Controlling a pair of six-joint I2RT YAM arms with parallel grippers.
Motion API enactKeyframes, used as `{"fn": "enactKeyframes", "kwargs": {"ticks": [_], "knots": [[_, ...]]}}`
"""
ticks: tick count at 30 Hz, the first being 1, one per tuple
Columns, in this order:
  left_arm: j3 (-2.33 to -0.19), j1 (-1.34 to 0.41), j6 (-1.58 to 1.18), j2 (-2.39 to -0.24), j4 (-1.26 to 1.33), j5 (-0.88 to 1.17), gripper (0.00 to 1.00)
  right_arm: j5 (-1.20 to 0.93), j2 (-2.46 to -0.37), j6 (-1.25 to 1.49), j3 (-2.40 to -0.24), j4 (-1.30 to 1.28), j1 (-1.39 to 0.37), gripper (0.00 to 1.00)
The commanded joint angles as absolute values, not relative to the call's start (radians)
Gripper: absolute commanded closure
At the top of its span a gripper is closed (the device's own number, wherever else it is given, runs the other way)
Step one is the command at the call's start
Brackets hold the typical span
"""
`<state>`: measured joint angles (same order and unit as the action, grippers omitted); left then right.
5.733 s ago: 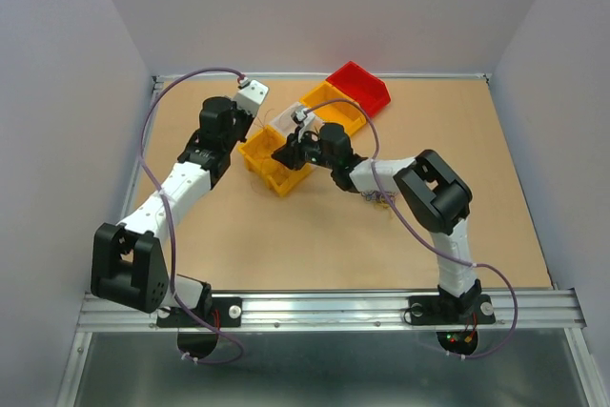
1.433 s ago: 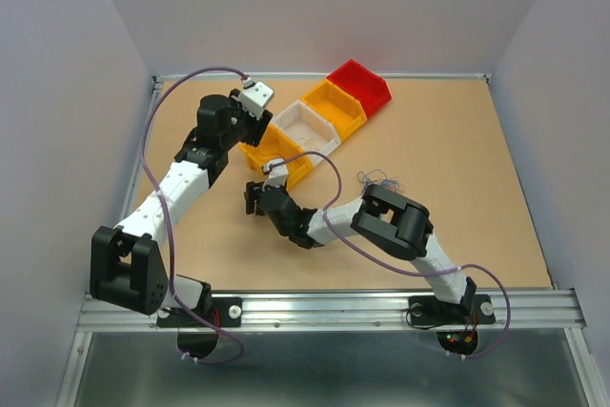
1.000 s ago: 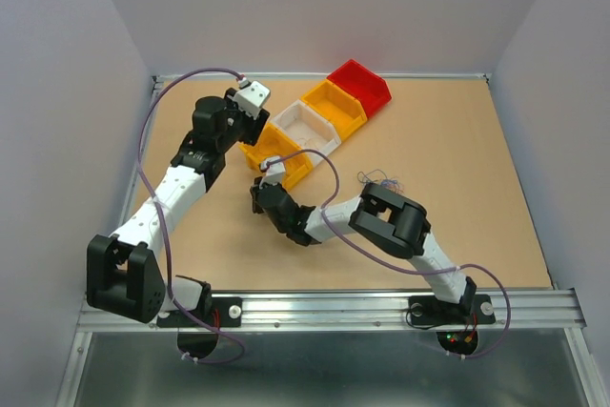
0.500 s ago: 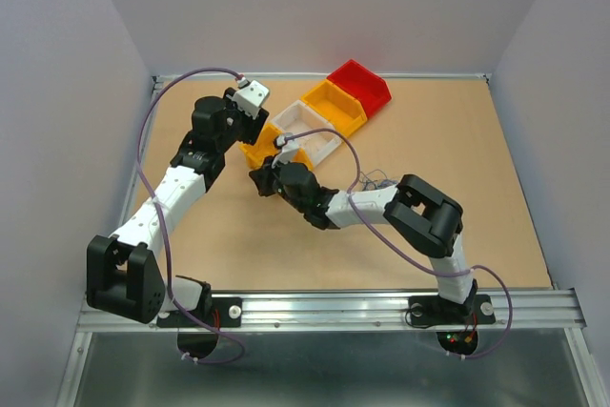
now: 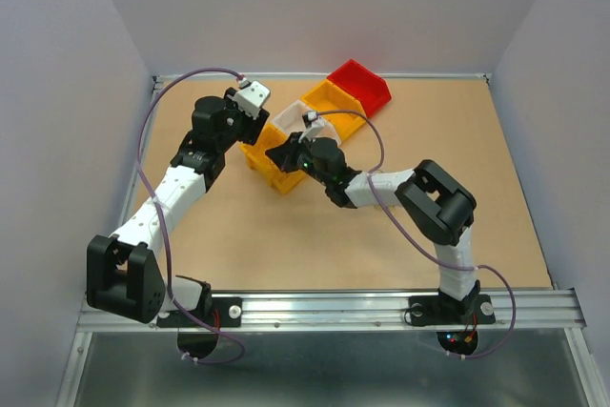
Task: Untangle the cables
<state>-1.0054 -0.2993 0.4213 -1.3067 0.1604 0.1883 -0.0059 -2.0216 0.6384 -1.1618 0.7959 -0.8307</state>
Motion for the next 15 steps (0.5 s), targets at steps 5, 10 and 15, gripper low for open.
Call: {"fn": "enactKeyframes", "kwargs": {"ticks": [5,10,15], "knots": [[-0.997,-0.295,0.440,-1.299,0.193,0.229,0.35,-0.166,-2.095,0.690,-1.268,0.893,-0.758,0.99],[-0.997,-0.296,0.445,-1.293,0.190,0.230,0.35,-0.176,-2.204,0.684,-1.356,0.878,-0.756,1.00],[-0.994,-0.296,0.446,-1.289,0.189,0.229,0.34,-0.118,-2.307,0.657,-1.422,0.810,-0.759,1.00]]}}
